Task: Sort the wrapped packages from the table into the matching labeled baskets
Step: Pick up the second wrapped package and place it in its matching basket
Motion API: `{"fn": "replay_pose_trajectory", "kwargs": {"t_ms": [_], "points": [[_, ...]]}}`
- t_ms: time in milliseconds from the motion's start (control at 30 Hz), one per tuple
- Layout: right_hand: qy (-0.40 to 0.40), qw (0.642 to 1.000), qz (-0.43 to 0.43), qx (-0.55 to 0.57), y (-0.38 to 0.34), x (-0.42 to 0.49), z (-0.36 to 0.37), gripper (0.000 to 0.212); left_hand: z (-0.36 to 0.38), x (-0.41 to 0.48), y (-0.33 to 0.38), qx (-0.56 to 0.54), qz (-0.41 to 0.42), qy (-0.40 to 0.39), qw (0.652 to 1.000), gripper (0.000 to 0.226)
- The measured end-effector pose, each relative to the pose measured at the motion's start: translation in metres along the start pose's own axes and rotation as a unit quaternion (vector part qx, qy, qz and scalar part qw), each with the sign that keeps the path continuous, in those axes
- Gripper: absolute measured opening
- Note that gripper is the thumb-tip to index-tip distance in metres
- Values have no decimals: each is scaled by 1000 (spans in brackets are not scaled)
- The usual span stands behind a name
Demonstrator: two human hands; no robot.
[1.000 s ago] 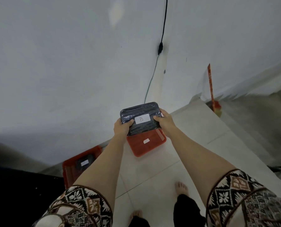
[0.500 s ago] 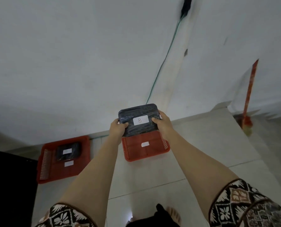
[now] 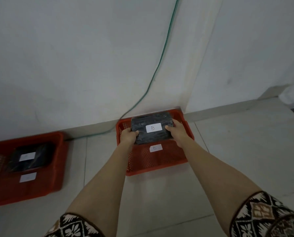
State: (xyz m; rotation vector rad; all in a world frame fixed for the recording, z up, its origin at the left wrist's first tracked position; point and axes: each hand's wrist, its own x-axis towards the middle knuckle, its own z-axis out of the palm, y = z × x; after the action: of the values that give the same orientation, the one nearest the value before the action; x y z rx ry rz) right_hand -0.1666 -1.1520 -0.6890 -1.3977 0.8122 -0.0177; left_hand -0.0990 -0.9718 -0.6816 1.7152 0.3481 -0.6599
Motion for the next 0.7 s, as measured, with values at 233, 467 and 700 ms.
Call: {"fn": "replay_pose_trajectory", "kwargs": {"t_ms": [233,467,700], "points": [[14,999,22,-44,49,55,-2,42,23,59,-46,30,-3,7,1000,32],[23,996,23,-79,65,88,-2,40,40,87,-60,34,-3,27,999,35],[23,996,9,-91,65,100,0,43,46,102,-60,25,14,63,998,36]]}}
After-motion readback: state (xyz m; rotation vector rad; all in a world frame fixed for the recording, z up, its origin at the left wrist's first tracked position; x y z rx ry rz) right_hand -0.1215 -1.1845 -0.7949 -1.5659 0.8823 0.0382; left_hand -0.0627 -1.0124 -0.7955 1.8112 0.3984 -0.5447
